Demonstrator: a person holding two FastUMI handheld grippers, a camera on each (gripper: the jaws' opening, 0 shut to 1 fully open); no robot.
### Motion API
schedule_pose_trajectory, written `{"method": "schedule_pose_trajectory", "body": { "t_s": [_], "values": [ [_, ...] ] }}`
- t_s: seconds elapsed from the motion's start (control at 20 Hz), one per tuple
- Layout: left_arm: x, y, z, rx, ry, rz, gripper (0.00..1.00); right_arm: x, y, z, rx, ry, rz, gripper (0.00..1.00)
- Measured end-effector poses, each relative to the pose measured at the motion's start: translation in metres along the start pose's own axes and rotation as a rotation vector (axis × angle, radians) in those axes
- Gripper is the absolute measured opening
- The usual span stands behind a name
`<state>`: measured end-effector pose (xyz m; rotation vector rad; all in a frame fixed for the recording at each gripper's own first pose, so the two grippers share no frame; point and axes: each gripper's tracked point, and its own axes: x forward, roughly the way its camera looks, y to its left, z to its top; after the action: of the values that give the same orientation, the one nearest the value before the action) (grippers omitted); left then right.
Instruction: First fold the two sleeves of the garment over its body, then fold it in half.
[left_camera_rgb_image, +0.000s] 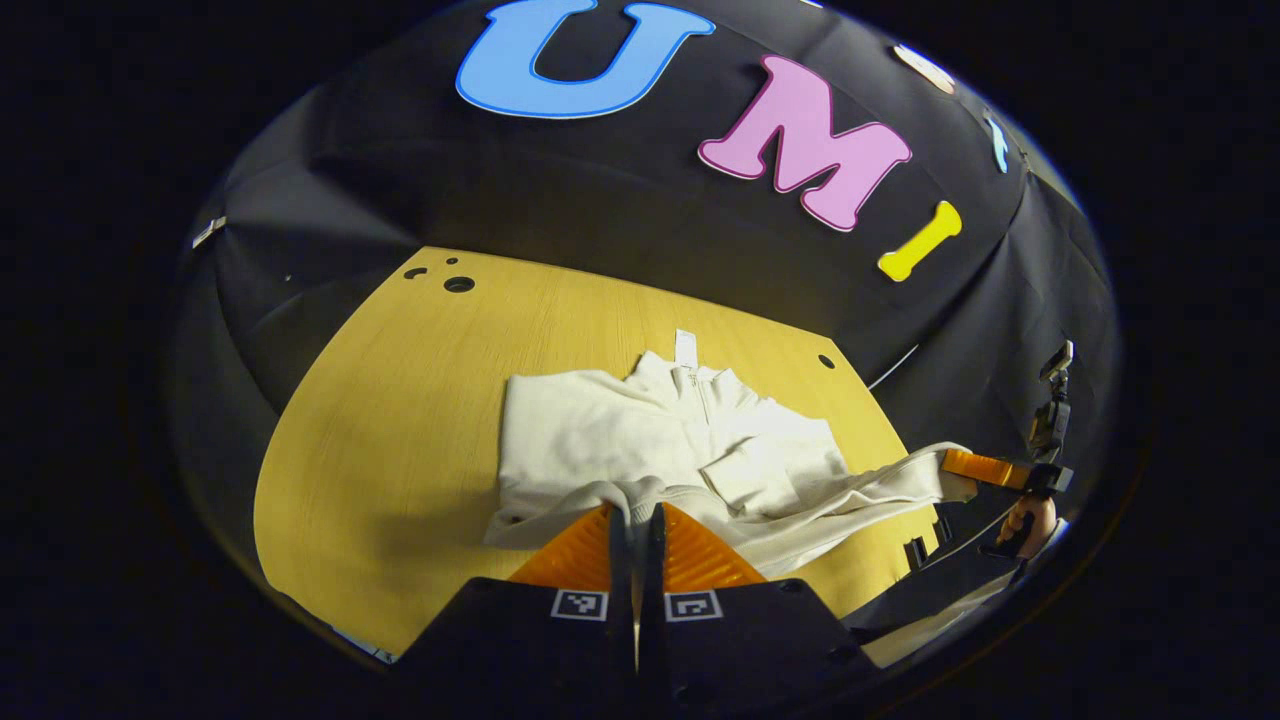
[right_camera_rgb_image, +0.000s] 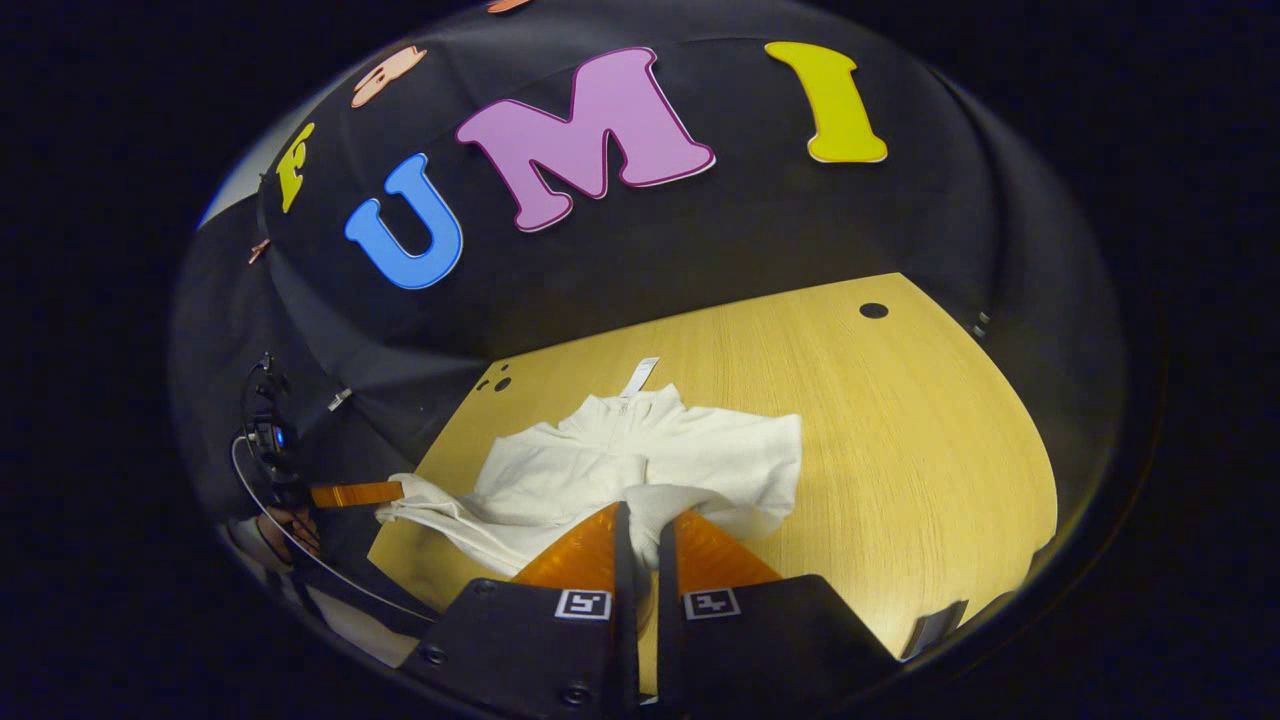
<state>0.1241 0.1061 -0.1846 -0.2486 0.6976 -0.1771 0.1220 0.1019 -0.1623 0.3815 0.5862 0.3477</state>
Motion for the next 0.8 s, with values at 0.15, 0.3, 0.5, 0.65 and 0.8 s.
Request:
{"method": "schedule_pose_trajectory", "body": {
  "t_s": [0.15, 0.3, 0.5, 0.65, 0.8],
  "values": [
    [0.011, 0.000, 0.020, 0.018, -0.013, 0.000, 0.06, 0.014, -0.001, 0.018, -0.029, -0.013, 0.000, 0.12],
    [0.031, 0.004, 0.040, 0.015, -0.016, 0.005, 0.06, 0.033, -0.005, 0.033, -0.038, -0.031, -0.013, 0.12],
    [0.057, 0.011, 0.062, 0.041, -0.023, 0.016, 0.06, 0.061, -0.016, 0.048, -0.045, -0.045, -0.041, 0.12],
    [0.080, 0.017, 0.074, 0.026, -0.026, 0.024, 0.06, 0.084, -0.027, 0.053, -0.045, -0.042, -0.063, 0.12],
    [0.107, 0.027, 0.078, 0.015, -0.013, 0.043, 0.06, 0.107, -0.037, 0.052, -0.056, -0.030, -0.089, 0.12]
  ]
}}
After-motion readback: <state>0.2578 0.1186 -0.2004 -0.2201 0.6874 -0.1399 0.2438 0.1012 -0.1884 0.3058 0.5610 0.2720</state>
